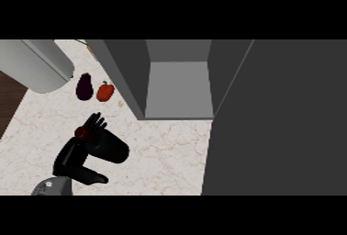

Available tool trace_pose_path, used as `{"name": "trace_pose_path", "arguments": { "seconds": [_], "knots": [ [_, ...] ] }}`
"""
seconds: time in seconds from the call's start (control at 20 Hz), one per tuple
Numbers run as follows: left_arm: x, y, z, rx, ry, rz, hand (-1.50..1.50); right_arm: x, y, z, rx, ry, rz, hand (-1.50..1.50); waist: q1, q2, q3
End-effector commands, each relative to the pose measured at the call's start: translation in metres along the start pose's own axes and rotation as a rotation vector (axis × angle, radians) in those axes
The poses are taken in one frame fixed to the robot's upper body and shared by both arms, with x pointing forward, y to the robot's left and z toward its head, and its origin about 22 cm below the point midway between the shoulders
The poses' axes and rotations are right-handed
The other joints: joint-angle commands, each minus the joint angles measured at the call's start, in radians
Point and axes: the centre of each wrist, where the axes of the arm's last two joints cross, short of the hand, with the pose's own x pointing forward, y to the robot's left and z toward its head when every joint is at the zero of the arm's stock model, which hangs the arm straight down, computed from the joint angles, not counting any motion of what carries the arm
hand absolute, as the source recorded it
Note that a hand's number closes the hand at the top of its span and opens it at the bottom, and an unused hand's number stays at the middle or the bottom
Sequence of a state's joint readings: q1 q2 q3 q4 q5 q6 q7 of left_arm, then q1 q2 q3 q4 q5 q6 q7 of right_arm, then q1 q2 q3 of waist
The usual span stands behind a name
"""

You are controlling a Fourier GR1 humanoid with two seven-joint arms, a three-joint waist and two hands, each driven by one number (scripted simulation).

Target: Pick up the wine, place it into the cabinet and close the cabinet

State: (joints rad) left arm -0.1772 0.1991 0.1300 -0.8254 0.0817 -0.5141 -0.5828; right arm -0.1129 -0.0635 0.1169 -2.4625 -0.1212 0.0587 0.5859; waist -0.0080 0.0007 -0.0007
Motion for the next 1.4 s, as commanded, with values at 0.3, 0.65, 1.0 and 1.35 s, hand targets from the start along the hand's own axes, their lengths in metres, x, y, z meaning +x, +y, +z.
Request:
{"name": "trace_pose_path", "arguments": {
  "seconds": [0.3,0.65,1.0,1.35],
  "knots": [
    [-0.032,0.005,-0.004,0.009,0.022,0.128,-1.50,0.009,0.003,0.015,0.047,-0.034,-0.029,-1.50,-0.012,0.004,-0.001],
    [-0.051,-0.026,-0.010,-0.033,0.001,0.166,-1.50,0.015,0.007,0.005,0.046,-0.021,-0.021,-1.50,-0.006,0.002,-0.001],
    [-0.037,-0.013,-0.025,-0.060,-0.012,0.205,-1.50,0.015,0.005,0.009,0.022,0.006,-0.018,-1.50,-0.007,0.001,-0.001],
    [-0.050,-0.037,-0.025,-0.022,-0.067,0.173,-1.50,0.006,0.001,0.009,0.058,0.007,-0.011,-1.50,-0.001,0.000,0.000]
  ]
}}
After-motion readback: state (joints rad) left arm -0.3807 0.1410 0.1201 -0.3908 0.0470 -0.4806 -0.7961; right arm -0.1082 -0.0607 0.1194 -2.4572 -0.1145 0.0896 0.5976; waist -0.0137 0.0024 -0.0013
